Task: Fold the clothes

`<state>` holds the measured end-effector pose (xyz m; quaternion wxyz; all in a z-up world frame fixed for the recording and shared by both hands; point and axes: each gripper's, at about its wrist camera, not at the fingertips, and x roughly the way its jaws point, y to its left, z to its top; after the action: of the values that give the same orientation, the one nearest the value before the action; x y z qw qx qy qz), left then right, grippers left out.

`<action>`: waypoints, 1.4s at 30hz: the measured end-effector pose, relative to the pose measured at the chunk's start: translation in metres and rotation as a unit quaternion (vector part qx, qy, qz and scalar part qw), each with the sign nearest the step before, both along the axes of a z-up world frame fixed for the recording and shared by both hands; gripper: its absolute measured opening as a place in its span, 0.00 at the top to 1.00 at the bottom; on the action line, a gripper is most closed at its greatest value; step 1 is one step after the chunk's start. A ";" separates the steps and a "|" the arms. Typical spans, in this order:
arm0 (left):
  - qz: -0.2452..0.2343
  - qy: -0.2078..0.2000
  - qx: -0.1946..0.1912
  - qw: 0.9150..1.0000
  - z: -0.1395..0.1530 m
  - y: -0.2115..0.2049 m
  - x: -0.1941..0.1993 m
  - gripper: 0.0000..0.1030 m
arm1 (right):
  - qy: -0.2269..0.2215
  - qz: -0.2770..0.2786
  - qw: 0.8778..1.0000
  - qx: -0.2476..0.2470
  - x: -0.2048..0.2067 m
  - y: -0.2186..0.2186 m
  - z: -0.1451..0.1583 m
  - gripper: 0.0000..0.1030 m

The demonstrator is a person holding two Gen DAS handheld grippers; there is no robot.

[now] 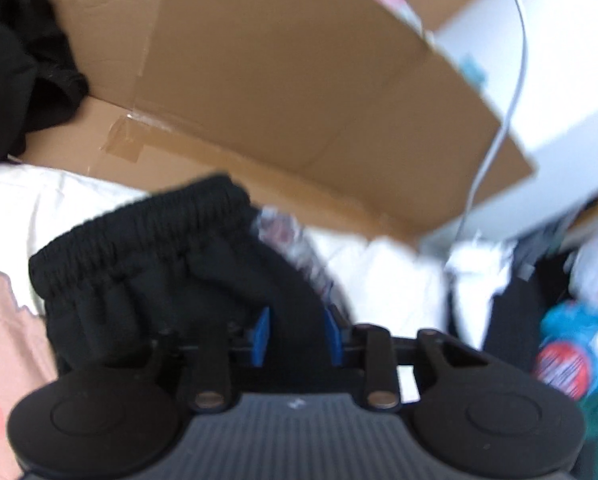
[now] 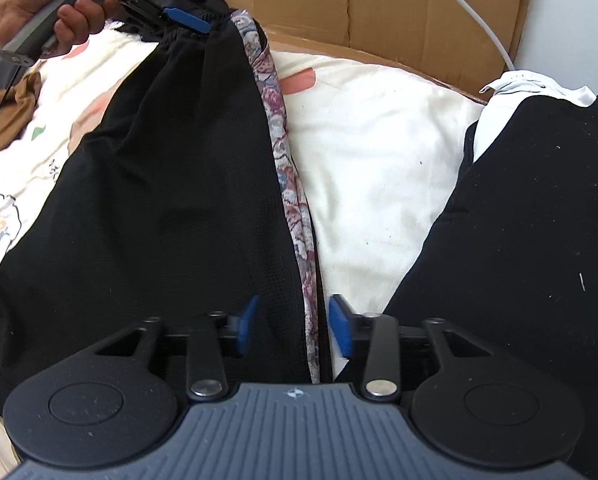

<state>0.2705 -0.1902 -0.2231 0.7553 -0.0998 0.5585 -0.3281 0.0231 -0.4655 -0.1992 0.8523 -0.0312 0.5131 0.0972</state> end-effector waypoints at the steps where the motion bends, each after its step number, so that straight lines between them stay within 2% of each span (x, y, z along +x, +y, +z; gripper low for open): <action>1: 0.006 0.005 0.000 1.000 -0.005 -0.001 0.001 0.78 | 0.002 0.000 1.000 -0.005 0.000 0.000 -0.001 0.84; 3: 0.018 0.008 -0.002 1.000 -0.012 -0.003 0.004 0.78 | 0.007 -0.002 1.000 -0.004 -0.001 -0.003 -0.003 0.88; 7: 0.020 -0.004 0.017 1.000 -0.021 -0.019 0.013 0.78 | 0.012 -0.004 1.000 -0.004 -0.004 -0.008 -0.005 0.89; 14: 0.047 -0.007 0.027 0.998 -0.037 -0.034 0.024 0.78 | 0.024 -0.011 1.000 0.009 -0.009 -0.018 -0.013 0.89; 19: 0.057 -0.005 0.030 0.998 -0.038 -0.038 0.024 0.72 | 0.031 -0.006 0.999 0.015 -0.012 -0.020 -0.012 0.88; 22: 0.050 -0.007 0.027 0.998 -0.028 -0.031 0.018 0.66 | 0.037 -0.015 0.999 0.028 -0.012 -0.022 -0.006 0.87; 27: 0.034 -0.007 0.031 0.999 -0.009 -0.012 0.002 0.62 | 0.018 -0.009 0.999 0.031 -0.012 -0.017 0.013 0.84; 28: 0.028 -0.010 0.031 0.999 -0.003 -0.006 -0.003 0.61 | 0.014 -0.008 0.999 0.030 -0.012 -0.016 0.017 0.81; 29: 0.023 -0.012 0.031 0.999 0.003 -0.001 -0.008 0.60 | 0.010 -0.008 0.999 0.030 -0.012 -0.016 0.019 0.73; 31: 0.019 -0.015 0.030 0.999 0.012 0.010 -0.017 0.59 | 0.003 -0.011 1.000 0.029 -0.011 -0.015 0.024 0.68; 36: 0.022 -0.022 0.033 0.999 0.039 0.048 -0.041 0.58 | -0.015 -0.018 0.999 0.030 -0.006 -0.009 0.039 0.67; 42: 0.025 -0.024 0.043 0.998 0.058 0.099 -0.067 0.57 | -0.025 -0.017 0.999 0.024 -0.003 0.002 0.051 0.67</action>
<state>0.2038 -0.0908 -0.1655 0.7801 -0.0733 0.5509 -0.2872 0.0196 -0.4640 -0.1484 0.8666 -0.0042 0.4900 0.0942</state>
